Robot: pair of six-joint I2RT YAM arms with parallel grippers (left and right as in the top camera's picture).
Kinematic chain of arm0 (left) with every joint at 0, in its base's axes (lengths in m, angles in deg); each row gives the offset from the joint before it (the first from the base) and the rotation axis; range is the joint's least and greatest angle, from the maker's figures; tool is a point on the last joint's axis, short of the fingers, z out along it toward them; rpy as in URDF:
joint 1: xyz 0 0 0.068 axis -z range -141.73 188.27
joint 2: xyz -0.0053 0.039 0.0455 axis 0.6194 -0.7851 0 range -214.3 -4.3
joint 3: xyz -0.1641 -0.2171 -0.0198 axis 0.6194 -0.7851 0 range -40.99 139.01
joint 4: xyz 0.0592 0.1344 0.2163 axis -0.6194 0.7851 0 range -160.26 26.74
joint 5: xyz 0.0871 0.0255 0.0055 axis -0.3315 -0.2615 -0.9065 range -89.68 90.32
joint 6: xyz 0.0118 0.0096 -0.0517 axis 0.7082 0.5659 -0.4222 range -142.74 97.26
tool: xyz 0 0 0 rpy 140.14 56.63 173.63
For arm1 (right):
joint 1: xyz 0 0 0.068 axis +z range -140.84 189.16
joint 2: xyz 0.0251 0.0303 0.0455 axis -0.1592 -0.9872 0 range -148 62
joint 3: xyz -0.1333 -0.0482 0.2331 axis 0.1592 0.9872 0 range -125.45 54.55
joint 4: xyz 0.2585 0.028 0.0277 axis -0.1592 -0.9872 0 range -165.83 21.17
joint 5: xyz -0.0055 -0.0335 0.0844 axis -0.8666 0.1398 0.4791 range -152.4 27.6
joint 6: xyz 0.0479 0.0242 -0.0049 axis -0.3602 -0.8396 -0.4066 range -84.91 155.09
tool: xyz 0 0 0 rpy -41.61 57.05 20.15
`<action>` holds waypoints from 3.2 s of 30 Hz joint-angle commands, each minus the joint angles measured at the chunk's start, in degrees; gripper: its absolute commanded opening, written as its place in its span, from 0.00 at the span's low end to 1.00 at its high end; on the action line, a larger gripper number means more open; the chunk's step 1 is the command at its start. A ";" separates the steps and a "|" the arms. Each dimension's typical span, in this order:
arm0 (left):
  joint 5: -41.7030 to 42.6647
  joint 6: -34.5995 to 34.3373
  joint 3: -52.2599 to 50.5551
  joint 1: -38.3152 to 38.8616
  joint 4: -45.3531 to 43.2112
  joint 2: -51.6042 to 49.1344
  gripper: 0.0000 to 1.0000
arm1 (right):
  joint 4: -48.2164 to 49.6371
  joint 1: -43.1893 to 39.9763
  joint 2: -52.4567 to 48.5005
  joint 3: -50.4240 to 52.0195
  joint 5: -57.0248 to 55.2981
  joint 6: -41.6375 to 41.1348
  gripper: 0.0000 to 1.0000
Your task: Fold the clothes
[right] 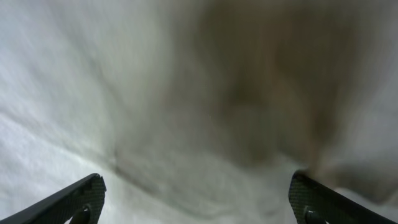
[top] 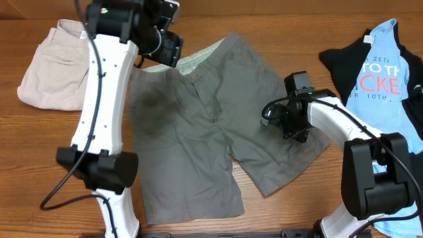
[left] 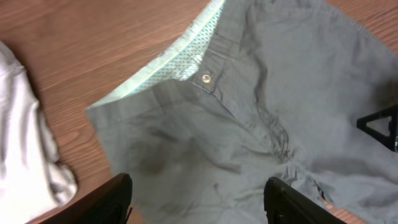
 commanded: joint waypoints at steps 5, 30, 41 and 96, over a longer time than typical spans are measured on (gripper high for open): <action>1.46 1.79 0.00 2.82 -3.06 -9.79 0.70 | 13.64 -0.20 -5.57 2.19 -6.01 3.63 0.91; 5.86 14.80 0.00 4.20 -24.33 -33.75 0.38 | -0.70 -1.53 -13.40 -17.33 -1.38 12.57 1.00; 2.73 14.34 0.00 4.20 -28.79 -34.16 0.33 | -10.01 -1.53 -8.26 -25.62 0.70 12.94 1.00; 5.92 -15.67 3.45 -15.50 -12.20 -28.39 0.88 | -15.15 -0.68 -7.72 -24.48 11.89 10.38 0.99</action>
